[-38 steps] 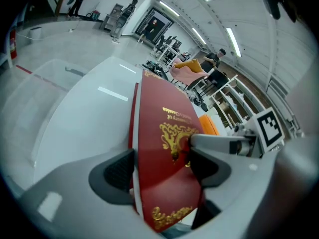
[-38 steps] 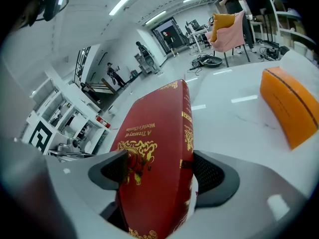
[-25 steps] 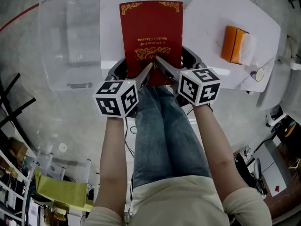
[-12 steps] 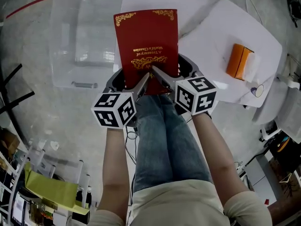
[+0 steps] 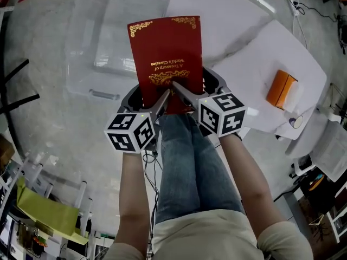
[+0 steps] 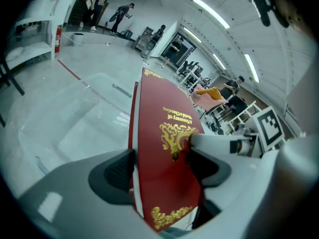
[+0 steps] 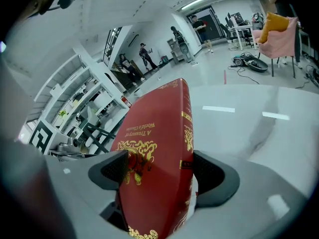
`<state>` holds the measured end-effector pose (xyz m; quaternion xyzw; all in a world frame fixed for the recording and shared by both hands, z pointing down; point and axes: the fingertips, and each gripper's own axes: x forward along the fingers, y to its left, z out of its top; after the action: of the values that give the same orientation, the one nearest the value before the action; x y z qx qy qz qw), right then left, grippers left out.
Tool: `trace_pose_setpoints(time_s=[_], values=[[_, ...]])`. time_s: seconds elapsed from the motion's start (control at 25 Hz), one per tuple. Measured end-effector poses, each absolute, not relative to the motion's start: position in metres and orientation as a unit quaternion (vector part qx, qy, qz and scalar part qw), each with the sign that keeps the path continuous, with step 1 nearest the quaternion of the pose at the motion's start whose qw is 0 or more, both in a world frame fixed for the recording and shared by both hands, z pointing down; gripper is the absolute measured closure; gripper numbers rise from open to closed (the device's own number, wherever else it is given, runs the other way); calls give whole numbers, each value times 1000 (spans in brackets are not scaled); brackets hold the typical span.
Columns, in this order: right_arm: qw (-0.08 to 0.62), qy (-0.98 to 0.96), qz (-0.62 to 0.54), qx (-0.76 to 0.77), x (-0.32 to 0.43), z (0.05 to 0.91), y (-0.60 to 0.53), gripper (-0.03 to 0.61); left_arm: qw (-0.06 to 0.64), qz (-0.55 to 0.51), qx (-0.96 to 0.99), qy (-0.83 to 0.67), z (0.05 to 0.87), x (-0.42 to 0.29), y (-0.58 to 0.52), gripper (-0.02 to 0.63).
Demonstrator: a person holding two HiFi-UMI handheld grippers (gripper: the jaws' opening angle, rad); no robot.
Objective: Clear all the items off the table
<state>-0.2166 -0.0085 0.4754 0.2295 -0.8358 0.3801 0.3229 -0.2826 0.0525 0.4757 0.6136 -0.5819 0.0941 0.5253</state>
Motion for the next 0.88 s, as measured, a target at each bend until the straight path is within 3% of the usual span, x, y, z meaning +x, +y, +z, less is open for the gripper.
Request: trace_pose_setpoints(time_s=[0.88], values=[[352, -857, 346, 147, -338, 486, -6, 172, 520, 54, 557, -646, 485, -391, 66, 264]])
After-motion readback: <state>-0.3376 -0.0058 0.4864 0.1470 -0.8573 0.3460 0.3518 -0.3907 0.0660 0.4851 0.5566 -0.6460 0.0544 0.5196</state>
